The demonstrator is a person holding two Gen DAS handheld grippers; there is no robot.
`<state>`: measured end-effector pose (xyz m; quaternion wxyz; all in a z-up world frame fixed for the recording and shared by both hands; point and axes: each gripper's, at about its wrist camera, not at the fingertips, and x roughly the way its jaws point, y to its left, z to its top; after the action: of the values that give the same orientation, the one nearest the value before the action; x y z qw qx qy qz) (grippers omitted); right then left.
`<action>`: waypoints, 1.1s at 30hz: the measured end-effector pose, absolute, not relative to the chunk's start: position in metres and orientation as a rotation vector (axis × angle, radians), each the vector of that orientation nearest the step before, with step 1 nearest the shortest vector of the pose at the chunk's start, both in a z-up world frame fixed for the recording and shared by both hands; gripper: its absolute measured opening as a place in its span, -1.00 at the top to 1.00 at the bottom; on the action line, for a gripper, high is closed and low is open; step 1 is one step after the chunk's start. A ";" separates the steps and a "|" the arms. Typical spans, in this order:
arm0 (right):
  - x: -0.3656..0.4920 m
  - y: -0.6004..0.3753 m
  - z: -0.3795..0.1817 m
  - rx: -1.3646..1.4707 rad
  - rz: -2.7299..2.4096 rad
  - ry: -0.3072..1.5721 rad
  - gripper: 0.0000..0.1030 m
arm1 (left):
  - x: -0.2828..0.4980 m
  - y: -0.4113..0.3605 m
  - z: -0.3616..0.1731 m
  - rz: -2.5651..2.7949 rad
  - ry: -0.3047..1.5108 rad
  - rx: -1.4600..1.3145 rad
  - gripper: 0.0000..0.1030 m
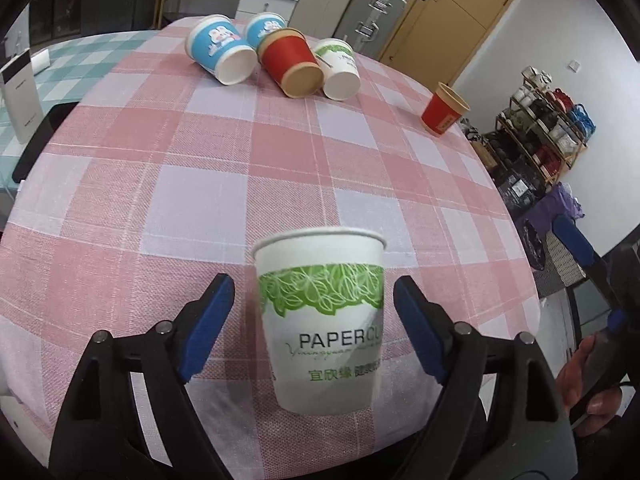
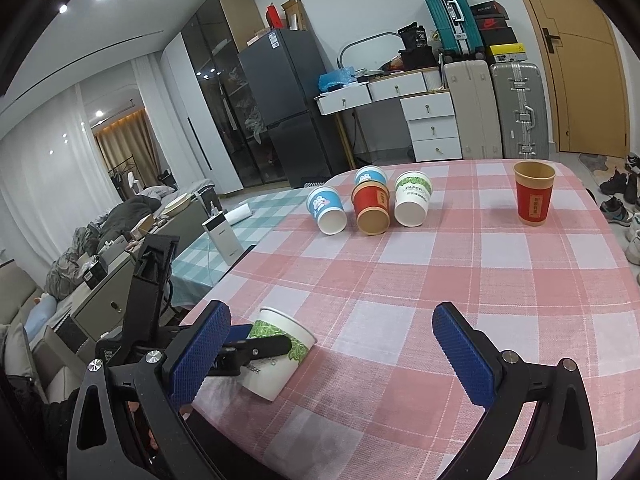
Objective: Flip cup upright
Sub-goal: 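Lift the white cup with the left gripper and set it down upright, then bring the right gripper to the white cup and close on its body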
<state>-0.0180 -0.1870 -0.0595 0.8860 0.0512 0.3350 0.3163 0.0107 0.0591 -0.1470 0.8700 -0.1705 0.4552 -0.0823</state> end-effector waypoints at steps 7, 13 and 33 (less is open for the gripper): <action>-0.020 -0.184 -0.055 0.098 0.661 0.700 -1.00 | 0.005 0.068 -0.122 -0.132 0.879 -0.336 -0.58; -0.023 -0.175 -0.048 0.086 0.676 0.703 -1.00 | -0.005 0.082 -0.092 -0.097 0.804 -0.326 -0.59; -0.042 -0.159 -0.029 0.081 0.720 0.655 -1.00 | -0.078 0.102 -0.030 0.122 0.566 -0.220 -0.99</action>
<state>-0.0418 -0.1590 -0.0295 0.8831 0.0390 0.3148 0.3458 -0.0782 0.1019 -0.0304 0.9524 -0.1083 0.2785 0.0600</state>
